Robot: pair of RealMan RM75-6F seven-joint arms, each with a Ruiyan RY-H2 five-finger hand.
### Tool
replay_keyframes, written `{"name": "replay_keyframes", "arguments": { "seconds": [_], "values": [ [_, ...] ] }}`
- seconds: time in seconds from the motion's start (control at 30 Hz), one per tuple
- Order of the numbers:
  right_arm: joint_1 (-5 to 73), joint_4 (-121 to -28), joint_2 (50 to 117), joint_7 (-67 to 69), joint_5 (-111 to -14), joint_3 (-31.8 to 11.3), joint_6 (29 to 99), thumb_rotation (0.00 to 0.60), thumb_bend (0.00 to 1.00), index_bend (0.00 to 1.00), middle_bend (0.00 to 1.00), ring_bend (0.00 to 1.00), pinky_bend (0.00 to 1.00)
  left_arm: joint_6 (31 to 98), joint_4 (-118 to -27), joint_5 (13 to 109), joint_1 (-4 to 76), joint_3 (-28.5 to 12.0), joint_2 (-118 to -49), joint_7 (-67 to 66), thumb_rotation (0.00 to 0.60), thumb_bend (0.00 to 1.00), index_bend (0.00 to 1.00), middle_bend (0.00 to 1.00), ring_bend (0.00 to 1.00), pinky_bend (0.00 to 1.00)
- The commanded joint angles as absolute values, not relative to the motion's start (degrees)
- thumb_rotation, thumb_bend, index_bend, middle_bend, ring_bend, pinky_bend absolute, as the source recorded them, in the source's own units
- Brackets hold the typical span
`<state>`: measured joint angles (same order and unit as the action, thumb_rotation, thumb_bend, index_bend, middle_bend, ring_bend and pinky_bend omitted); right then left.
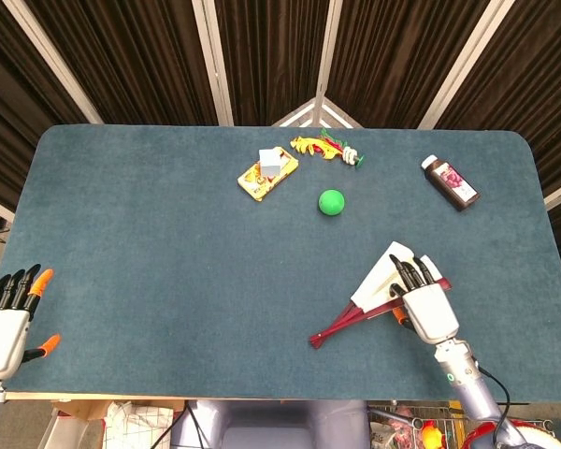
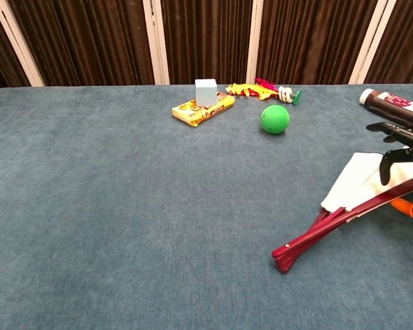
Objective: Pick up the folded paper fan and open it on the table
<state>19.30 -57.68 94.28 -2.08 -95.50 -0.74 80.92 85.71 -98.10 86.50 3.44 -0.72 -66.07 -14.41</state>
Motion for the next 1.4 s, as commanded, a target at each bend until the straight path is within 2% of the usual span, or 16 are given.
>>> {"name": "replay_keyframes", "arguments": {
  "seconds": [0.03, 0.93, 1.4],
  "values": [
    [19.6, -57.3, 94.7, -2.4, -95.8, -0.4, 80.4, 0.600, 0.35, 0.52, 0.08, 0.18, 0.13, 85.7, -98.1, 86.5, 3.5, -0.7, -66.1, -14.5, 0.600, 0.13, 0.04, 0.00, 0.00, 0.00],
    [20.7, -48.5, 101.3, -0.5, -94.6, 1.7, 74.4, 0.600, 0.35, 0.53, 0.08, 0.18, 0.13, 85.0, -98.2, 86.3, 3.7, -0.5, -66.0, -14.9, 0.600, 0.13, 0.05, 0.00, 0.00, 0.00],
    [21.0, -47.5, 101.8, 2.6, -94.6, 0.9, 77.0, 0.600, 0.36, 0.58, 0.09, 0.18, 0.13, 85.2, -98.1, 86.7, 3.7, -0.4, -65.8, -14.4, 0.600, 0.13, 0.05, 0.00, 0.00, 0.00]
  ]
}}
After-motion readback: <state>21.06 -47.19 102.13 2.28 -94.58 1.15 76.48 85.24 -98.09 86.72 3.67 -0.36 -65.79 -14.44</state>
